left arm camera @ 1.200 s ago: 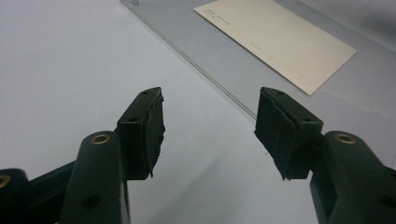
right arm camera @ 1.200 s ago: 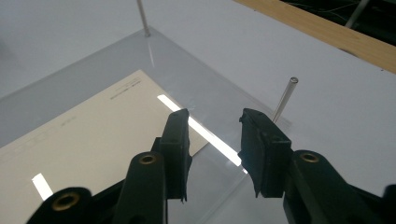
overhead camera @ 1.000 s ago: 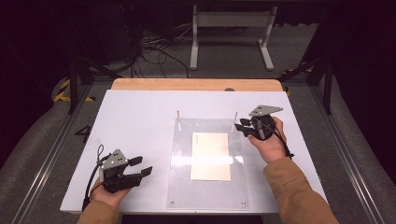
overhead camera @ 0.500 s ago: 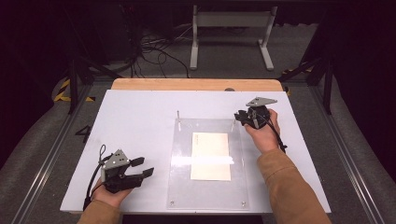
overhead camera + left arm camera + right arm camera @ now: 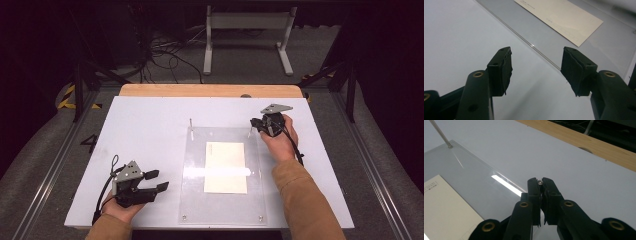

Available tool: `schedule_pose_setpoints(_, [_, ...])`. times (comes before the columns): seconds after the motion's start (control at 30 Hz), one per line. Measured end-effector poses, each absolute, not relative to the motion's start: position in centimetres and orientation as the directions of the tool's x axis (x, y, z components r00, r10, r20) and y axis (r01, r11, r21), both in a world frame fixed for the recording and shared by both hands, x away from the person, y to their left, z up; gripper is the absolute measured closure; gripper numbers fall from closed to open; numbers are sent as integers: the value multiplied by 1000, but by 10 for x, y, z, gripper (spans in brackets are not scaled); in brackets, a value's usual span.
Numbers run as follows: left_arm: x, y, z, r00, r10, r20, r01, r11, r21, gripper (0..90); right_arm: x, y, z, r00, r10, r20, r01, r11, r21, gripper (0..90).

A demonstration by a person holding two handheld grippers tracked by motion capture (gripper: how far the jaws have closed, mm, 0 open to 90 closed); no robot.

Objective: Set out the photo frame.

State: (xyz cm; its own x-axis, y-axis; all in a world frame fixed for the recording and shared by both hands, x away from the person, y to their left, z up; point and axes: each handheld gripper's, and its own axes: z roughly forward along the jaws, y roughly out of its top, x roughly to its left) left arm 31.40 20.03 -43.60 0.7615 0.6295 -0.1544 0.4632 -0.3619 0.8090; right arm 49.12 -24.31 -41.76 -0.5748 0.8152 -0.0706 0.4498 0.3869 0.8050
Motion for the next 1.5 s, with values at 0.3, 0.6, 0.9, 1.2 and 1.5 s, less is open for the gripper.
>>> schedule_pose_setpoints(0.3, [311, 201, -435, 764, 627, -155, 459, -358, 813, 418, 494, -243, -424, -530, 848, -10, 491, 316, 812, 852])
schedule_pose_setpoints(0.6, [312, 200, -436, 771, 617, -158, 459, -365, 810, 417, 494, -240, -426, -496, 868, 1, 504, 287, 815, 856])
schedule_pose_setpoints(0.9, [311, 200, -437, 777, 609, -158, 455, -370, 810, 416, 501, -240, -426, -464, 884, 47, 538, 239, 809, 858])
schedule_pose_setpoints(1.2, [313, 197, -437, 795, 590, -143, 429, -379, 820, 366, 512, -244, -426, -453, 884, 115, 574, 190, 797, 859])
schedule_pose_setpoints(1.5, [316, 186, -445, 851, 522, -60, 322, -429, 844, 234, 521, -249, -426, -439, 878, 190, 611, 136, 780, 859])
